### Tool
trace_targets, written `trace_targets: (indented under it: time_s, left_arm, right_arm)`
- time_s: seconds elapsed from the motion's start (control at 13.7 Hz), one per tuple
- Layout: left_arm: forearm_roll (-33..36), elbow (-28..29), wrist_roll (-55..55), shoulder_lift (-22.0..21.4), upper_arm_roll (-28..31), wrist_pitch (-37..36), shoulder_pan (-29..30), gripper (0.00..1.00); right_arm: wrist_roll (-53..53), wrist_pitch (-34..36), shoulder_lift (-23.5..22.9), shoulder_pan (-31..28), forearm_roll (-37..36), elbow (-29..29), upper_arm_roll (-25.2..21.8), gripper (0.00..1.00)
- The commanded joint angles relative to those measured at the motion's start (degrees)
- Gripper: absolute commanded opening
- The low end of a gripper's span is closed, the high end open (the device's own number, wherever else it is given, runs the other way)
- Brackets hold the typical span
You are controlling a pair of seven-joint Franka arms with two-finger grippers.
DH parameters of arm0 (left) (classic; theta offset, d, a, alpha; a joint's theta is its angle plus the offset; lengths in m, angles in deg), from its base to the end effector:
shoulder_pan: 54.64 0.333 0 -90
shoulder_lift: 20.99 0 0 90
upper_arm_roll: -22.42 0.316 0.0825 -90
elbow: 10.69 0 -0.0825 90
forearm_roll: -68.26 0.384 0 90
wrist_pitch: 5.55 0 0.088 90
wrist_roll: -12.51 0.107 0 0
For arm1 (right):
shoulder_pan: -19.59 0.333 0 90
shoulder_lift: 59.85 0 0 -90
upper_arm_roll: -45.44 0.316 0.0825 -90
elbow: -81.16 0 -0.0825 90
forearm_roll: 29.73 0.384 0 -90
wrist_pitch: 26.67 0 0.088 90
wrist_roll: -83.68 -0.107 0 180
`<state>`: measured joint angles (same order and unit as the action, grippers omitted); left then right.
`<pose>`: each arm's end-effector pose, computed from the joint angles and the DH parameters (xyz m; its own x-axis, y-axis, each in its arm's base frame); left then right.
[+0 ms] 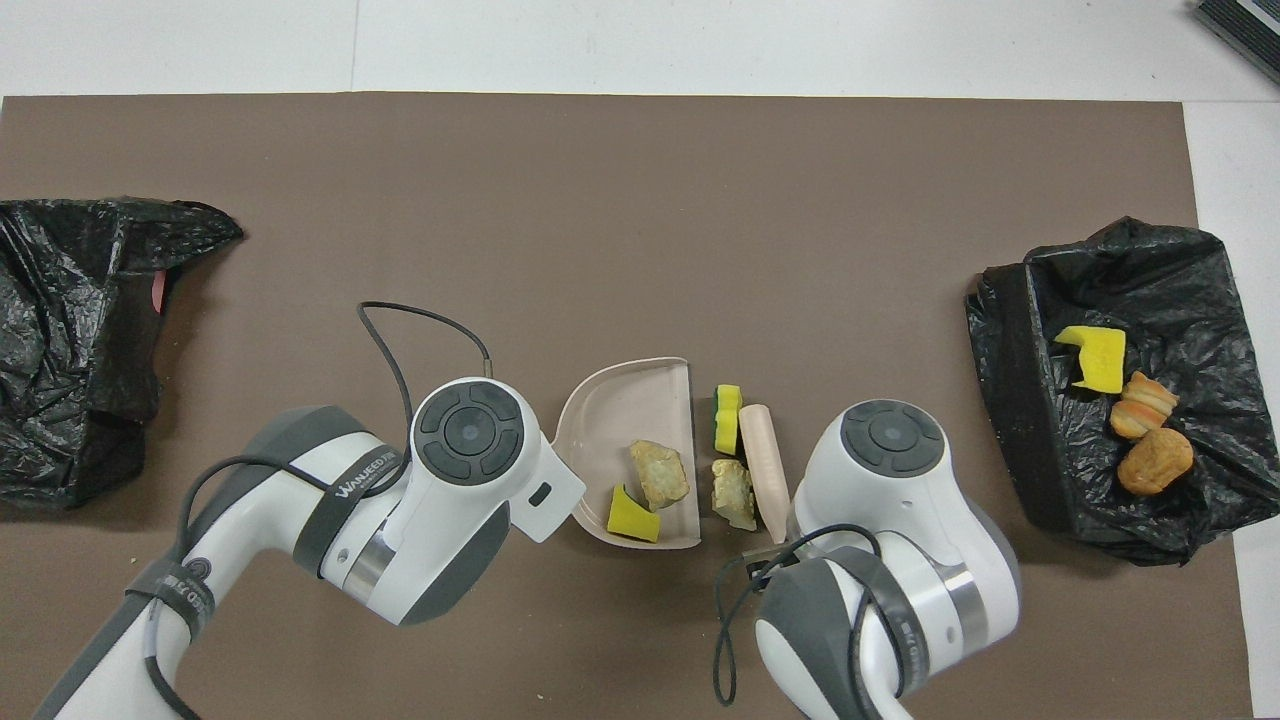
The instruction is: Sweep and dump trash in bin
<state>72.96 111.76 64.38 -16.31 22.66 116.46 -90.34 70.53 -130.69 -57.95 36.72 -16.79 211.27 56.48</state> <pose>0.4437 -0.3116 0.3609 -0.0017 -0.9942 -0.1076 -0.9995 -0.0017 0.0308 0.3990 0.2346 0.3464 0.8827 0.1580 -0.4425 0.1412 -0.9874 -0.0709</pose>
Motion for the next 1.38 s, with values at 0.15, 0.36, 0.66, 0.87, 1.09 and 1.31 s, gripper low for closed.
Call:
trace_targets:
  time_s: [0.15, 0.36, 0.66, 0.87, 1.09, 1.31]
  left_arm:
    - [-0.5, 2.1, -1.0, -1.9, 0.5, 1.3, -0.3, 0.00]
    - [-2.8, 2.4, 0.5, -1.7, 0.5, 3.1, 1.6, 0.00]
    - [-6.3, 2.4, 6.3, -1.3, 0.5, 4.6, 3.9, 0.00]
    - [-6.9, 2.7, 9.5, -1.1, 0.6, 5.7, 4.5, 0.00]
    - [-6.9, 2.7, 11.2, -1.0, 0.6, 5.8, 5.5, 0.00]
    - [-7.2, 1.7, 14.6, -0.4, 0.6, 5.5, 6.9, 0.00]
  right_arm:
    - [-4.6, -0.9, -4.5, 5.8, 5.4, -6.6, 0.2, 0.00]
    - [-6.2, 0.8, -5.4, 8.6, 4.4, -9.9, 0.2, 0.00]
    - [-7.6, 8.0, -5.7, 11.3, -5.8, -13.6, 0.3, 0.00]
    - [-9.6, 10.1, -4.1, 11.1, -6.7, -14.4, 0.0, 0.00]
    - [-13.5, 11.3, -3.8, 10.6, -6.7, -16.9, 0.0, 0.00]
    - [-14.6, 12.3, -0.9, 8.1, -6.7, -16.4, 0.0, 0.00]
